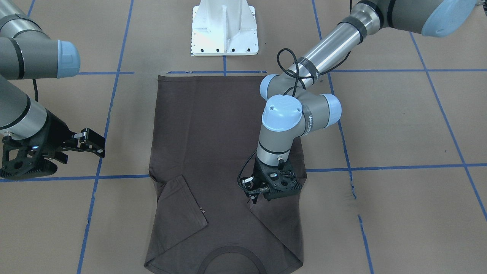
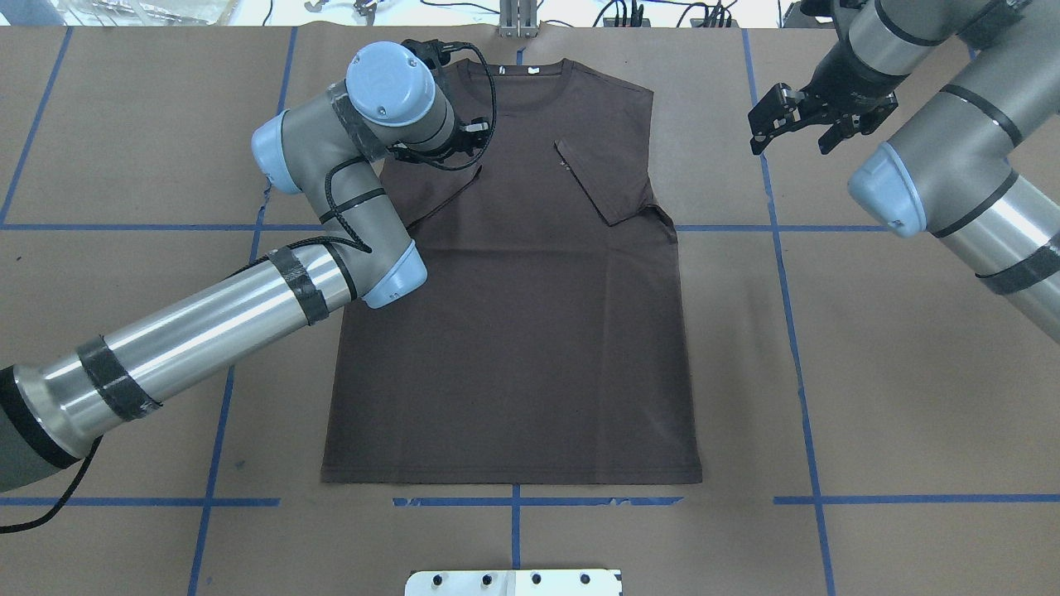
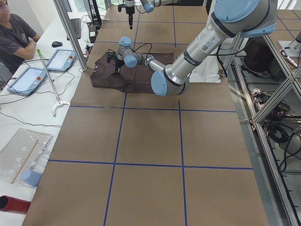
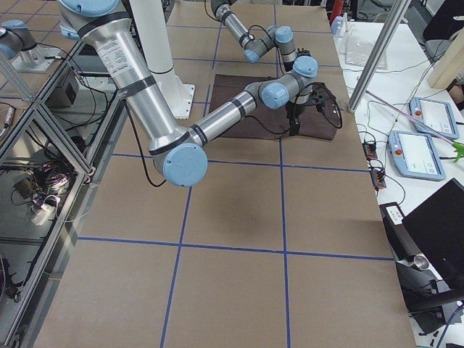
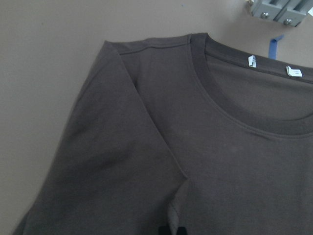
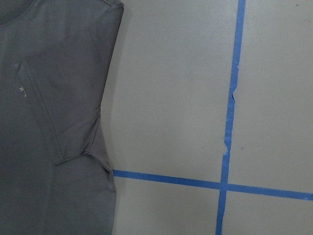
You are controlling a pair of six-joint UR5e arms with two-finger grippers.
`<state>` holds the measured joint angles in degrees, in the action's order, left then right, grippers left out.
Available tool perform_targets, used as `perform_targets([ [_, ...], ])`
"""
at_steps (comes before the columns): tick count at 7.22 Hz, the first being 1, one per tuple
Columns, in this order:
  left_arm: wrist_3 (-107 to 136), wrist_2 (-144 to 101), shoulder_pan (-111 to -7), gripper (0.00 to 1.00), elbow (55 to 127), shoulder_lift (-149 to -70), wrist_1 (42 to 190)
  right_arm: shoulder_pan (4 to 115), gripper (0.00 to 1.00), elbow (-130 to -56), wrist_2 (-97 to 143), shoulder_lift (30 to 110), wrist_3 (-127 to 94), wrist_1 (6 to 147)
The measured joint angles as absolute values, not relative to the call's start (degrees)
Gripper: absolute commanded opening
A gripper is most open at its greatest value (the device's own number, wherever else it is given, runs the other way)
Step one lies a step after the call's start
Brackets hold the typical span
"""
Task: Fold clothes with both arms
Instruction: 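Grasp the sleeve nearest the left gripper and fold it inward onto the shirt, then move both grippers down to the hem corners nearest the robot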
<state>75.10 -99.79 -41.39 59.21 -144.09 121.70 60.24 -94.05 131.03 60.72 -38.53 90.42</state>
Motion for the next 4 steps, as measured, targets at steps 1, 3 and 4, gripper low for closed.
perform_targets([
  [1,74.8,-100.4,-41.6,1.0,61.0,-143.2,121.9,60.2,1.0,-94.8,131.2,61.2,-38.8,90.4],
  [3,71.5,-103.8,-42.6,1.0,70.4,-138.0,118.0,58.2,1.0,-101.4,130.0,66.1,-42.9,90.3],
  [4,68.3,-104.7,-43.1,1.0,77.9,-134.0,113.8,54.1,1.0,-107.4,126.9,70.7,-48.6,90.0],
])
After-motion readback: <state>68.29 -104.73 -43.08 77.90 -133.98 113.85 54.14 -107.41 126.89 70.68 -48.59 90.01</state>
